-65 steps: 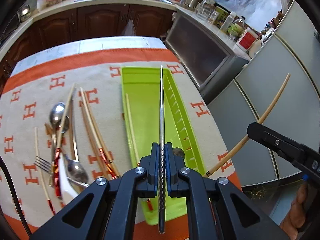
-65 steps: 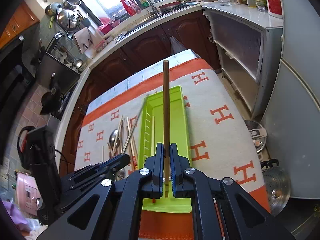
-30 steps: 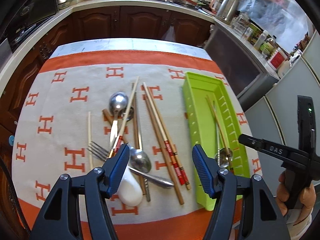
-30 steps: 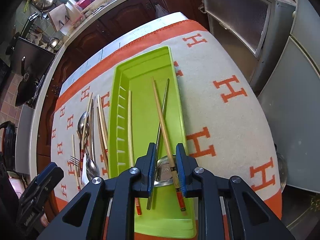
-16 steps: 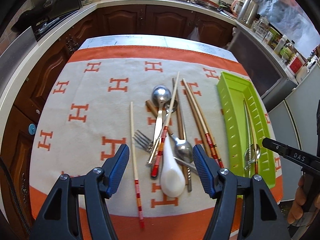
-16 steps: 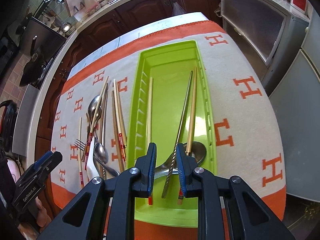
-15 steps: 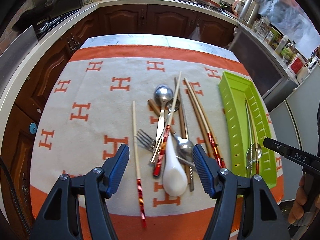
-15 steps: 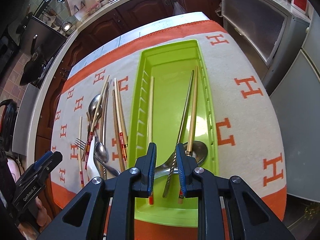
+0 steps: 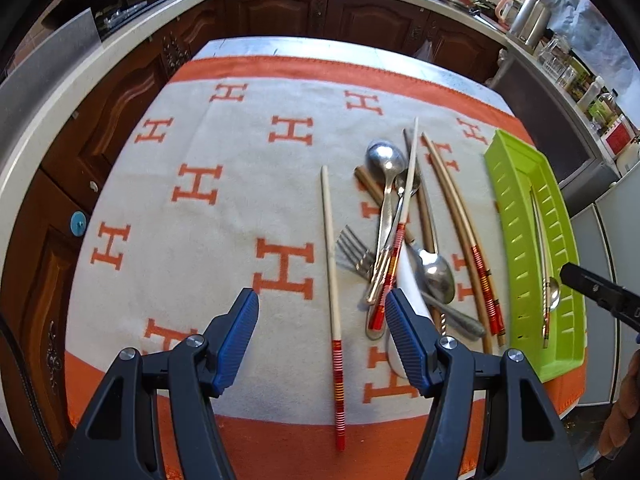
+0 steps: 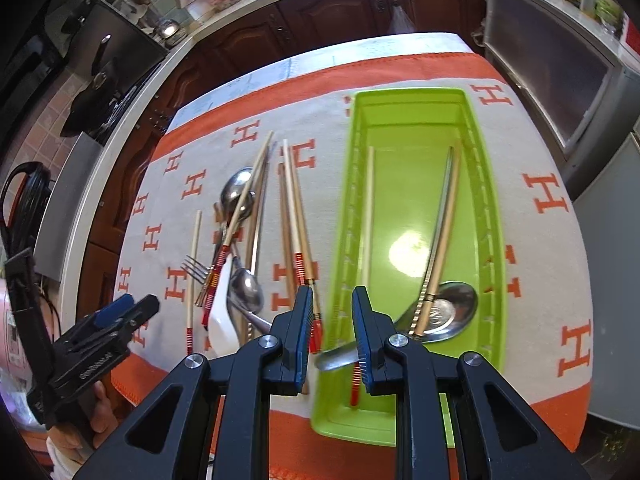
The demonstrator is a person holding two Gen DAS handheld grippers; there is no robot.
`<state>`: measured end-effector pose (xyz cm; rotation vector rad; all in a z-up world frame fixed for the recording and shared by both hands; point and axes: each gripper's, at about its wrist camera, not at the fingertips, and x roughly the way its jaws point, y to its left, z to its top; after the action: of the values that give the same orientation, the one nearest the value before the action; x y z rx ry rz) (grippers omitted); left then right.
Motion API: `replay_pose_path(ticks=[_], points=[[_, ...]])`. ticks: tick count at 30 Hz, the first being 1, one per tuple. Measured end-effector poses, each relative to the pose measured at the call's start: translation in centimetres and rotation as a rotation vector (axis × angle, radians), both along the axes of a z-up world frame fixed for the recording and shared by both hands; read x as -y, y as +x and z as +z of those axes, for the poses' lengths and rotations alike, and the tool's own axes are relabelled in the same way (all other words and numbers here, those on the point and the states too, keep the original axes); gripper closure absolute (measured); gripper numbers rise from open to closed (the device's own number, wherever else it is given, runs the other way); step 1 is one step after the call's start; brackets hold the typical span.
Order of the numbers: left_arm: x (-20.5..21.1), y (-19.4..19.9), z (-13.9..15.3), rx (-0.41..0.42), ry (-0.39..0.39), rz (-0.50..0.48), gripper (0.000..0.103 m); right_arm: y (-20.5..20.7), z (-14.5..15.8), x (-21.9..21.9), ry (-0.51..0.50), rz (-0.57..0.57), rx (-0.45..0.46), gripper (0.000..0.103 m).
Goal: Organize utensils
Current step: 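Open both grippers and move them back over the utensil pile, then grasp a red-banded chopstick with the left gripper while the right gripper grasps another chopstick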
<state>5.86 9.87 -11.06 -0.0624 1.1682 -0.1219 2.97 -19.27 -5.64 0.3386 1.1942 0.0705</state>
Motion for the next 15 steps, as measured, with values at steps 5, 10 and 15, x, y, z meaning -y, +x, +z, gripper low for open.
replay_pose_path(ticks=[5,10,15], points=[[0.0,-0.3,-2.7,-0.036,0.027,0.002,0.046,0.4,0.0,-2.3,0.007,0.047,0.002,0.083],[0.7,-0.4,-4.5,-0.049,0.073,0.001,0.057,0.5,-0.3,-3.6,0.011,0.072,-0.001,0.083],[1.5,-0.7,-4.8,-0.004,0.127,0.003,0.059,0.5,-0.7,-4.2,0.016,0.091,-0.002,0.083]])
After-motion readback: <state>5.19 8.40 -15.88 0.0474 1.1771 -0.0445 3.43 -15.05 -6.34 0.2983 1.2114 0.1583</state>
